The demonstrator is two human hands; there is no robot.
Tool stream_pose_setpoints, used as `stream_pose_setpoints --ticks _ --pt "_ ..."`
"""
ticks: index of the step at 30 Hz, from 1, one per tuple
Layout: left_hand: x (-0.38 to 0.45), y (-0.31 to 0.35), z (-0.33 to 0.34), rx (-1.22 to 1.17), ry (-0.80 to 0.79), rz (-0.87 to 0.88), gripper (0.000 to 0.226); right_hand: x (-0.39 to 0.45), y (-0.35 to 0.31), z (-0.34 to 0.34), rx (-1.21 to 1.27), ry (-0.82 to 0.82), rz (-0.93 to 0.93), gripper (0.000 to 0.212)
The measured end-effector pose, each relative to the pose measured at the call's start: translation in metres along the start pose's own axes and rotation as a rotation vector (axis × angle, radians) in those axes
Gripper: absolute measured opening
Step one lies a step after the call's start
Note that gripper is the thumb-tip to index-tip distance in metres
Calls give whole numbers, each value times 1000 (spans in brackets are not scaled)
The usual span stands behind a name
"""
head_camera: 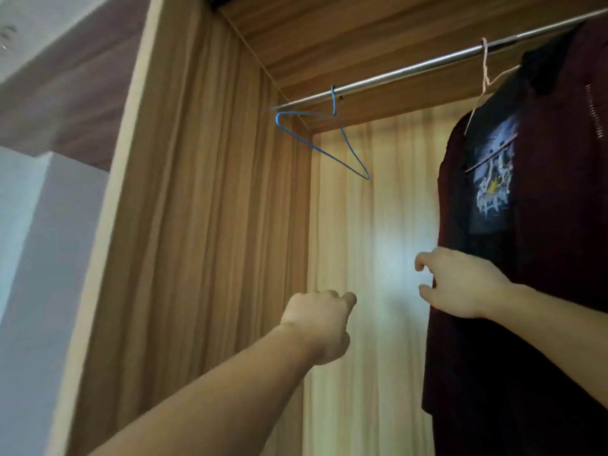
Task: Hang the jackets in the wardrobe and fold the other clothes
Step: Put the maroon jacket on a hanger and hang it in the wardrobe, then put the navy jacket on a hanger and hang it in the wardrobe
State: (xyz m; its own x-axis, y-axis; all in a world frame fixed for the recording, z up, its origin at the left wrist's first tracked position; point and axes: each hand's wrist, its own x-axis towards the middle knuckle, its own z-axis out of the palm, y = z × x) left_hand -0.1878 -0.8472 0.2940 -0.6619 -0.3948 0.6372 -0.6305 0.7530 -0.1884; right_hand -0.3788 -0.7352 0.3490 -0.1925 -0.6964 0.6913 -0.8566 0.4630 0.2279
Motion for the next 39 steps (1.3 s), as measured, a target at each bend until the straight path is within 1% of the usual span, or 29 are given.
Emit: stream_pose_setpoints --ticks 1,3,5,7,10,12,14,16,20,23,26,30,32,36,39 --pt "-18 -16 -8 93 -24 19 49 -14 -14 12 14 -32 -16 43" --pt "-55 -45 -29 151 -48 -4 48 -39 -46 31 45 -98 -67 45" --pt "-92 -72 -51 202 -49 -24 46 -59 -83 41 67 -121 -149 43" --pt "-129 -98 -72 263 -66 -49 40 -71 -125 39 116 -56 -252 35" --pt "-186 -137 -108 350 -128 -134 35 -79 -200 13 293 122 -441 21" --pt "-223 -158 -133 394 -164 -222 36 -85 -252 -14 401 228 -549 18" --pt "-260 -173 -157 424 -187 -321 37 -92 -299 -43 500 285 -622 19" --pt "-298 -182 -177 464 -218 -422 40 -101 -340 -66 596 276 -693 24" --pt "-383 -184 -207 507 -299 -671 47 -132 -402 -95 755 167 -798 33" --pt "-451 -170 -221 541 -367 -861 48 -165 -438 -94 858 68 -886 41" --pt "-519 -137 -232 547 -422 -1065 53 -206 -472 -84 927 -4 -1013 52" --pt "-618 -72 -243 536 -490 -1322 57 -286 -516 -75 1020 -240 -1150 59" --pt "-665 -36 -255 542 -512 -1448 58 -327 -538 -78 1059 -323 -1225 60" --pt "-745 39 -288 571 -438 -1708 57 -407 -578 -111 1089 -447 -1353 60" --pt "-803 94 -313 609 -380 -1875 58 -472 -601 -154 1134 -453 -1499 61"
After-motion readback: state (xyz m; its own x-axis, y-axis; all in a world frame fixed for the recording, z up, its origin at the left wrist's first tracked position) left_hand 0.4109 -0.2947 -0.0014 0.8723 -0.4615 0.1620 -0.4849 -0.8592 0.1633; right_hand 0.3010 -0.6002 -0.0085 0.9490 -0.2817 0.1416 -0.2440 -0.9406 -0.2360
